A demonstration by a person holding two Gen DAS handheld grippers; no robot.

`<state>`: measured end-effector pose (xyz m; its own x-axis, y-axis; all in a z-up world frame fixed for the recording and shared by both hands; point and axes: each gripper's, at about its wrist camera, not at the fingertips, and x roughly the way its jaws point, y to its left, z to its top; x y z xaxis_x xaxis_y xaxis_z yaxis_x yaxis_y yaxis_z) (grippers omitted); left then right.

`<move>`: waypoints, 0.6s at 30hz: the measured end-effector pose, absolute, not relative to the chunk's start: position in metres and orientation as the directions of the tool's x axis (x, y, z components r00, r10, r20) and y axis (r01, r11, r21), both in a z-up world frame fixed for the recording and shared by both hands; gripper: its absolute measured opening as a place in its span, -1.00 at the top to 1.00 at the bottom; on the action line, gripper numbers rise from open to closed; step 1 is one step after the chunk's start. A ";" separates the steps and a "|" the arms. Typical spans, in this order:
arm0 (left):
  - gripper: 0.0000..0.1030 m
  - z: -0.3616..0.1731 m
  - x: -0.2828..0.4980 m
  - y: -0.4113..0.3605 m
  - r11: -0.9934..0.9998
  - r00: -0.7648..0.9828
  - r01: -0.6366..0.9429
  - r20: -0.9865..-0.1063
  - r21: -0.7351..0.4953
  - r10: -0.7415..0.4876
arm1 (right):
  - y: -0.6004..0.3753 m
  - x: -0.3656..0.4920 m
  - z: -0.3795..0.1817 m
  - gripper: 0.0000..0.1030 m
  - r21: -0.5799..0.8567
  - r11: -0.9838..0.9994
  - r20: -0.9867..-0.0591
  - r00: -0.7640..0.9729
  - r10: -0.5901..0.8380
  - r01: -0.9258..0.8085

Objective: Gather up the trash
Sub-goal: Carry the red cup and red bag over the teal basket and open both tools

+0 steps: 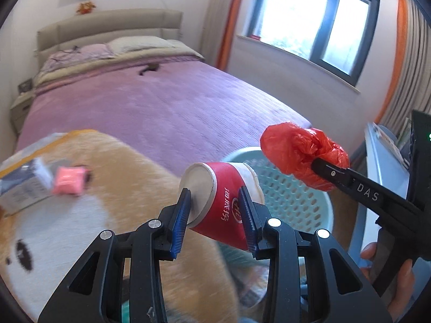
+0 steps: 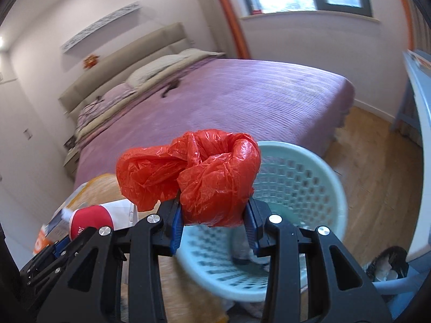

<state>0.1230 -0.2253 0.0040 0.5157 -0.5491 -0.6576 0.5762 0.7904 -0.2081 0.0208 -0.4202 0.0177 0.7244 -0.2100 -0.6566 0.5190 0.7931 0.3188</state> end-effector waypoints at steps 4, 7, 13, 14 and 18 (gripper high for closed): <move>0.33 -0.018 0.134 -0.255 0.782 0.463 0.578 -0.695 -0.235 -0.551 | -0.451 0.021 -0.002 0.32 0.307 0.757 -0.695 0.679 -0.236 0.577; 0.33 -0.028 0.139 -0.270 0.776 0.439 0.582 -0.710 -0.242 -0.550 | -0.465 0.022 -0.017 0.32 0.294 0.738 -0.724 0.645 -0.243 0.608; 0.30 -0.044 0.141 -0.289 0.774 0.415 0.589 -0.735 -0.233 -0.537 | -0.476 0.026 -0.042 0.17 0.285 0.705 -0.771 0.592 -0.234 0.650; 0.26 -0.044 0.141 -0.290 0.771 0.411 0.591 -0.735 -0.237 -0.540 | -0.479 0.025 -0.045 0.07 0.289 0.699 -0.776 0.588 -0.230 0.655; -0.25 -0.042 0.138 -0.290 0.772 0.419 0.590 -0.729 -0.235 -0.542 | -0.485 0.017 -0.052 -0.29 0.323 0.678 -0.778 0.593 -0.207 0.660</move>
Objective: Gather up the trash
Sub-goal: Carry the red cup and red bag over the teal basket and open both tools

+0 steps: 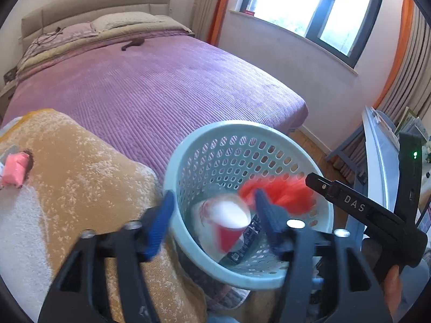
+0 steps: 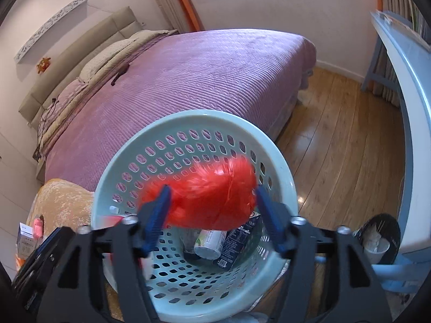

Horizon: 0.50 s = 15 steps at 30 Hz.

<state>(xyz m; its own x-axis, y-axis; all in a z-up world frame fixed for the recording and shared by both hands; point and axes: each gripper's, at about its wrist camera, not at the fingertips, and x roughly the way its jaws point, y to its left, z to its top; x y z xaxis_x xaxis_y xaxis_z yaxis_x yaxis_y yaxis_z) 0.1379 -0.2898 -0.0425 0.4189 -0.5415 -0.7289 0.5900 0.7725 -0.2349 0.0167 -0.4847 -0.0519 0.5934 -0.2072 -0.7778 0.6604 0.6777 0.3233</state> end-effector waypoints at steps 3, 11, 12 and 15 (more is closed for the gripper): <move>-0.25 -0.037 0.134 -0.285 0.767 0.423 0.594 -0.718 -0.240 -0.552 | -0.482 0.010 -0.049 -0.29 0.317 0.682 -0.773 0.596 -0.216 0.659; -0.25 -0.004 0.116 -0.260 0.759 0.471 0.600 -0.655 -0.253 -0.591 | -0.461 0.002 -0.016 -0.29 0.351 0.714 -0.726 0.658 -0.201 0.606; -0.25 0.002 0.114 -0.256 0.758 0.478 0.599 -0.645 -0.257 -0.596 | -0.453 0.002 -0.008 -0.29 0.353 0.725 -0.714 0.671 -0.200 0.591; -0.25 0.021 0.108 -0.238 0.761 0.510 0.593 -0.608 -0.264 -0.609 | -0.433 0.006 0.014 -0.29 0.349 0.761 -0.682 0.706 -0.194 0.547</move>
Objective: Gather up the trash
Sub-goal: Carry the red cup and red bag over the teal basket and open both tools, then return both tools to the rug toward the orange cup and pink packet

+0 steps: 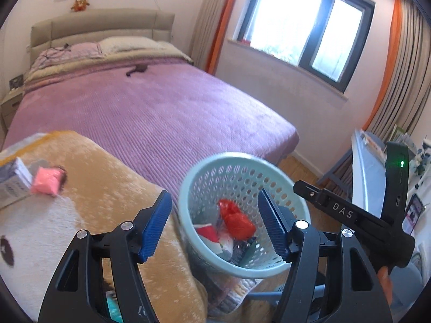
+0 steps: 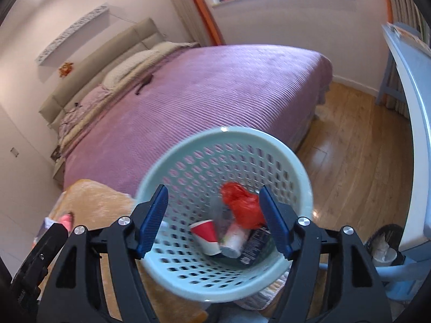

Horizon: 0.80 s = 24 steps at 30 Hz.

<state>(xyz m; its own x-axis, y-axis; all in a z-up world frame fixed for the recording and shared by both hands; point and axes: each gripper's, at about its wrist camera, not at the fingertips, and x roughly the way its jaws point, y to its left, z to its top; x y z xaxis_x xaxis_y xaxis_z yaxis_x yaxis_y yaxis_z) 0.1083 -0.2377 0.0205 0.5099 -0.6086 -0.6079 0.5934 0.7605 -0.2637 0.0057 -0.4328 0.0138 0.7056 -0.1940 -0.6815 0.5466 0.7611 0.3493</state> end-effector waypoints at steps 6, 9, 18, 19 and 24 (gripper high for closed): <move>-0.32 0.056 0.097 -0.187 0.791 0.606 0.558 -0.529 -0.251 -0.595 | -0.379 0.022 0.044 -0.29 0.322 0.842 -0.635 0.758 -0.147 0.433; -0.33 0.068 0.098 -0.149 0.815 0.651 0.524 -0.500 -0.248 -0.571 | -0.348 0.033 0.050 -0.29 0.300 0.878 -0.626 0.772 -0.113 0.372; -0.48 0.077 0.117 -0.028 0.927 0.790 0.331 -0.485 -0.179 -0.376 | -0.260 0.080 0.060 -0.29 0.248 0.962 -0.606 0.793 0.061 0.116; -0.48 0.076 0.122 -0.009 0.944 0.806 0.288 -0.493 -0.160 -0.329 | -0.243 0.089 0.061 -0.29 0.202 0.976 -0.601 0.797 0.058 0.082; -0.54 0.065 0.147 0.051 0.981 0.821 0.162 -0.536 -0.109 -0.195 | -0.197 0.134 0.051 -0.29 0.115 0.990 -0.609 0.782 0.134 -0.080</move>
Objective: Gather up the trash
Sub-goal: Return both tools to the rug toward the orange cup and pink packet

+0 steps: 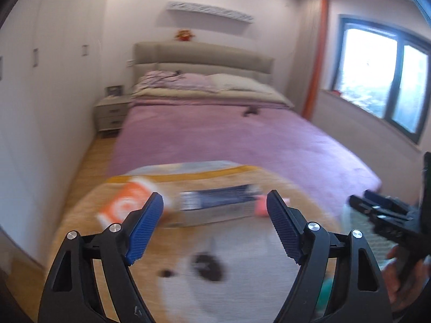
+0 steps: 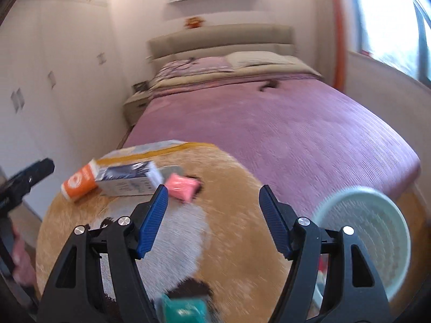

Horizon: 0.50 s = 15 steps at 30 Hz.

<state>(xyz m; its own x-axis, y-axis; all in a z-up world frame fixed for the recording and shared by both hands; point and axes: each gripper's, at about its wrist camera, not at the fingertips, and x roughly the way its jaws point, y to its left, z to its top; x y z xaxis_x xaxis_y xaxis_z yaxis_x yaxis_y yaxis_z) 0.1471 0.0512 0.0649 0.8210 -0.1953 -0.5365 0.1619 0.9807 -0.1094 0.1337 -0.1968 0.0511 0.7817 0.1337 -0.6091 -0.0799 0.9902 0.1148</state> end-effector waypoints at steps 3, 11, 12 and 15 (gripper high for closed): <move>-0.57 0.050 0.168 0.084 0.992 0.810 0.096 -0.573 -0.077 -0.123 | -0.184 0.163 0.039 -0.29 0.085 0.986 -0.631 0.758 0.165 -0.144; -0.57 0.012 0.223 0.140 0.993 0.756 0.048 -0.645 -0.107 -0.106 | -0.173 0.213 -0.002 -0.36 0.072 0.965 -0.684 0.692 0.231 -0.251; -0.57 0.008 0.226 0.141 0.993 0.750 0.046 -0.652 -0.113 -0.109 | -0.172 0.217 -0.005 -0.41 0.064 0.965 -0.687 0.690 0.228 -0.255; -0.57 -0.005 0.241 0.152 0.987 0.721 0.046 -0.679 -0.151 -0.138 | -0.168 0.230 -0.015 -0.42 0.064 0.955 -0.698 0.671 0.250 -0.289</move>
